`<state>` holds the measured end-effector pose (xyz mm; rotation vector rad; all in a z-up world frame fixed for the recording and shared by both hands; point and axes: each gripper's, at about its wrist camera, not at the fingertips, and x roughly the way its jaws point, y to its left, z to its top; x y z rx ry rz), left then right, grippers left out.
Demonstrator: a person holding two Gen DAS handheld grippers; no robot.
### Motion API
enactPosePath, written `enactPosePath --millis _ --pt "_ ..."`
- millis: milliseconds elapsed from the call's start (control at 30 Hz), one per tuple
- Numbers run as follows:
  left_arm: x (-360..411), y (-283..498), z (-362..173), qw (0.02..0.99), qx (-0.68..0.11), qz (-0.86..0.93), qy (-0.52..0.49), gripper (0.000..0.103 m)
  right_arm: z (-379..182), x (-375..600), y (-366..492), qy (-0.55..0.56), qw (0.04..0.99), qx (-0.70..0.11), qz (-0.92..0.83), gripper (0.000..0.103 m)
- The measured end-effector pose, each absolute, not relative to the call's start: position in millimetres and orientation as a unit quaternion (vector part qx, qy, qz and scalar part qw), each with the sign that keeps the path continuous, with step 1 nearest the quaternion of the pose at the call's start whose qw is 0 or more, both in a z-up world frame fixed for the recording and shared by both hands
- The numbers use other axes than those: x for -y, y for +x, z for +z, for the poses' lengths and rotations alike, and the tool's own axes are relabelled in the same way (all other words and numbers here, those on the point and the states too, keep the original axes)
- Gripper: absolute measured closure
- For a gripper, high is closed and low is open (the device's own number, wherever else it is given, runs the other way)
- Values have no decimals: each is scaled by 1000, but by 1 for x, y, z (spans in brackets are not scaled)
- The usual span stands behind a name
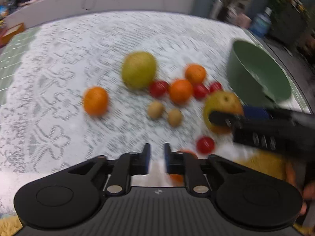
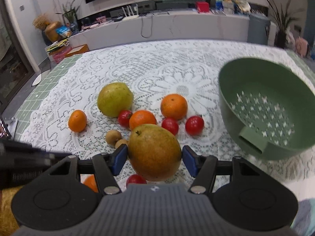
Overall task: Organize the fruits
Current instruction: 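Lift the pear with the right gripper while the left gripper lifts the mandarin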
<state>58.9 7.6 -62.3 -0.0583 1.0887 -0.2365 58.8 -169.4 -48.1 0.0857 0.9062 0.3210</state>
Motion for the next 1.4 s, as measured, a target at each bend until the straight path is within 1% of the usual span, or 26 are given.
enactPosePath --millis 67,100,133,200,267,400,533,667,933,1067,1400 --pt "0 52 -63 847 -514 -132 -10 72 -50 178 61 64 878 -451 143 44" --pt "3 49 -63 849 -510 -139 -4 65 -52 182 61 73 875 -458 138 44" --pt "5 48 -63 847 -510 -148 -6 54 -53 186 62 82 872 -465 132 44" --pt "9 49 -66 842 -515 -161 -16 48 -55 190 62 95 867 -472 127 44" --pt "13 50 -69 841 -514 -168 -19 44 -55 190 61 98 867 -472 127 44" --pt "24 48 -73 831 -522 -190 -19 44 -55 191 57 97 866 -475 126 44" --pt "34 48 -84 819 -536 -205 -26 41 -59 198 60 115 853 -495 115 44" --pt "38 53 -92 811 -546 -208 -42 41 -61 203 60 128 847 -505 110 44" --pt "47 56 -101 797 -564 -209 -46 49 -61 201 62 123 844 -509 112 44" --pt "45 55 -102 799 -563 -206 -52 49 -69 204 65 134 827 -534 111 43" --pt "42 48 -91 813 -550 -183 -56 51 -68 206 63 144 827 -532 109 44"
